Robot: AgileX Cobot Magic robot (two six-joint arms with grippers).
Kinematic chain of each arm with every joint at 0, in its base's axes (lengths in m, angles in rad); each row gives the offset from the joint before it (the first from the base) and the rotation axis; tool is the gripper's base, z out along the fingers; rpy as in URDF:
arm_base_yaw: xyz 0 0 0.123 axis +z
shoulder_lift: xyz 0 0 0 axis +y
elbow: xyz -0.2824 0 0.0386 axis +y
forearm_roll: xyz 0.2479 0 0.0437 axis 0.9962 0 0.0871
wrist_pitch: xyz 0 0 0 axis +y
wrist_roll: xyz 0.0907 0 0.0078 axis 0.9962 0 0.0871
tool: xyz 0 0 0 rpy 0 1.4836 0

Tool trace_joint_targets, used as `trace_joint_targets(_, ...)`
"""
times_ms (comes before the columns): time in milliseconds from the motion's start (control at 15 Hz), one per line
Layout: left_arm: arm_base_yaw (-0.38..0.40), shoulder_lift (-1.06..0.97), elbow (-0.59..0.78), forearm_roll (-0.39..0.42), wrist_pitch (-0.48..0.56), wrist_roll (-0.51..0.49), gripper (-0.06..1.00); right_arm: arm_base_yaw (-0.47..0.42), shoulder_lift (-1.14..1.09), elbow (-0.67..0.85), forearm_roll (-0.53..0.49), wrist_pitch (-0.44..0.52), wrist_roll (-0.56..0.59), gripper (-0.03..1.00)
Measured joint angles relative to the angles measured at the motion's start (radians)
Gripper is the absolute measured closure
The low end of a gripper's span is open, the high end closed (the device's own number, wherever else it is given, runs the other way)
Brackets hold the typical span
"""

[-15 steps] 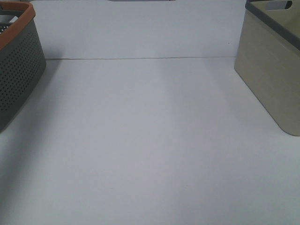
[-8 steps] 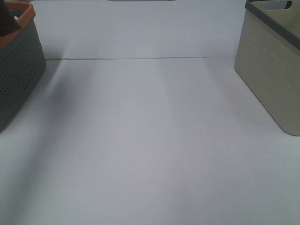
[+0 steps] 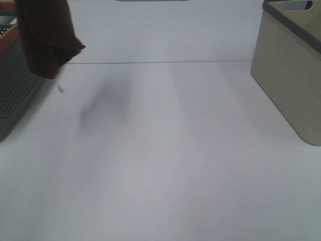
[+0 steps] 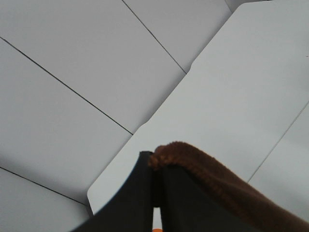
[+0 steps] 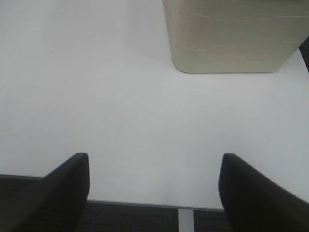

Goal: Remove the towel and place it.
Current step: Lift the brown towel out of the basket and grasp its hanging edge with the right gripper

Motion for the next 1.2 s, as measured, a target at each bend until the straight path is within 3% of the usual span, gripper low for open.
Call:
trace_joint_targets(200,-0.016,0.081,-0.005,0.066,0.057,-0.09,0.93,0.0,0.017,-0.001,0.056,-0.012,-0.002,0.31)
trace_joint_targets(400,-0.016,0.156,-0.005,0.082,0.106,-0.165,0.93,0.0,0.172,-0.002,0.163,-0.021,-0.051,0.31)
trace_joint_targets(533,-0.016,0.176,-0.005,0.082,0.124,-0.195,0.93,0.0,0.253,-0.009,0.209,-0.059,-0.084,0.31)
trace_joint_targets(667,-0.016,0.196,-0.005,0.082,0.15,-0.241,0.93,0.0,0.363,-0.012,0.259,-0.156,-0.126,0.31)
trace_joint_targets(733,-0.018,0.208,-0.005,0.082,0.154,-0.358,0.93,0.0,0.486,-0.036,0.294,-0.232,-0.188,0.31)
trace_joint_targets(800,-0.026,0.209,-0.005,0.082,0.154,-0.403,0.93,0.0,0.55,-0.062,0.307,-0.263,-0.226,0.31)
trace_joint_targets(1000,-0.068,0.218,-0.005,0.083,0.128,-0.407,0.93,0.0,0.726,-0.142,0.396,-0.373,-0.362,0.31)
trace_joint_targets(1200,-0.12,0.268,-0.005,0.092,0.058,-0.386,0.93,0.0,0.934,-0.214,0.614,-0.468,-0.605,0.31)
